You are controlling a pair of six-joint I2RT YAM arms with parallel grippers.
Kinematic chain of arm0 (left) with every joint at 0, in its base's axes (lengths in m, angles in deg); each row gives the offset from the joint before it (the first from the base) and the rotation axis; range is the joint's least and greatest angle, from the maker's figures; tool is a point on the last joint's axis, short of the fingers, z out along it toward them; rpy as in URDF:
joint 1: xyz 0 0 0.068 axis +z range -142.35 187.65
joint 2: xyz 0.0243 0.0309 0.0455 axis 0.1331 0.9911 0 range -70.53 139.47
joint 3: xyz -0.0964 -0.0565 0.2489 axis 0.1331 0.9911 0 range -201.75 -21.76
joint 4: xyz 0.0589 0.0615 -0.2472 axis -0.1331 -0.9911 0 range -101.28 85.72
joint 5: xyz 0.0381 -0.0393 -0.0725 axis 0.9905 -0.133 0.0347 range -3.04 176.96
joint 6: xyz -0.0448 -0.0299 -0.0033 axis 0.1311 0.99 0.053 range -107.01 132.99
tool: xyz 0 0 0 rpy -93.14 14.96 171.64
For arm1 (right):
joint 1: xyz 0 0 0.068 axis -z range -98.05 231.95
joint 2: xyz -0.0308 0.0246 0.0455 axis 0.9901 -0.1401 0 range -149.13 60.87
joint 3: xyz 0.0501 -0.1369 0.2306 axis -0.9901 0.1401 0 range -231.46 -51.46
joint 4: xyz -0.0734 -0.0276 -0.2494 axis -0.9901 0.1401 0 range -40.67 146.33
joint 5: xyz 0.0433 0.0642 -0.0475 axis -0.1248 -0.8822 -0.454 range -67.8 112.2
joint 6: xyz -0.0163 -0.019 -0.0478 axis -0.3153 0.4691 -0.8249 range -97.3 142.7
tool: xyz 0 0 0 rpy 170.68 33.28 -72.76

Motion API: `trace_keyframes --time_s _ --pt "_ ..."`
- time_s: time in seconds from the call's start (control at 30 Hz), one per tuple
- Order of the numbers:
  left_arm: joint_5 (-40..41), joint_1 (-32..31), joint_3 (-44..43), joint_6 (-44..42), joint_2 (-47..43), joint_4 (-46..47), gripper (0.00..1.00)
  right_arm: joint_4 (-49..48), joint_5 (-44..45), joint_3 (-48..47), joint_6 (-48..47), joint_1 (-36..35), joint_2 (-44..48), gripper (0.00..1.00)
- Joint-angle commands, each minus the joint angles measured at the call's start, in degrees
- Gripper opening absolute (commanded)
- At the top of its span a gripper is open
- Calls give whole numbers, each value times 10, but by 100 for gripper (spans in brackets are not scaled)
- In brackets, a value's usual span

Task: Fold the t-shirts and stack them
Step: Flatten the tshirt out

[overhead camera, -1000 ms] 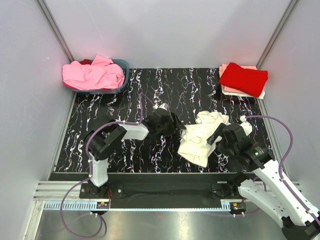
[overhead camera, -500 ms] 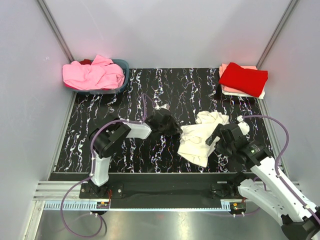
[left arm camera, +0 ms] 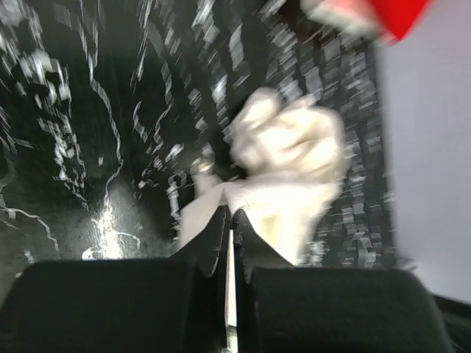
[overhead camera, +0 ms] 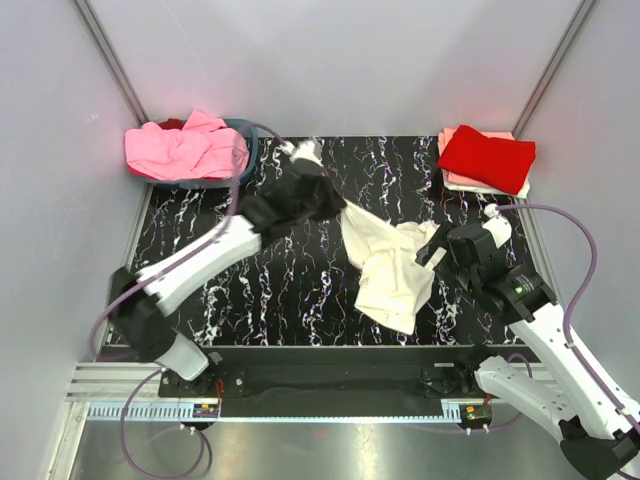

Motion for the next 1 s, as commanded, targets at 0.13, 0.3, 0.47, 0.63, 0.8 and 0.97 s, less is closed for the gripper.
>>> trace_keyframes --time_s 0.13,0.3,0.47,0.63,0.8,0.97 --pt "135 14 -21 -37 -231 -218 4 -34 12 -11 4 0 -11 100" --pt "155 64 120 -20 -374 -280 6 -65 -11 8 5 0 -45 100" --pt "185 110 197 10 -464 -371 6 -114 -13 -19 -26 0 -104 100" --pt "190 129 241 7 -506 -377 10 -143 -40 -92 -64 9 -241 97" --pt "177 131 257 11 -499 -379 10 -134 -64 -94 -34 15 -317 87" --pt "178 141 268 -5 -494 -378 10 -213 -150 44 0 103 -269 76"
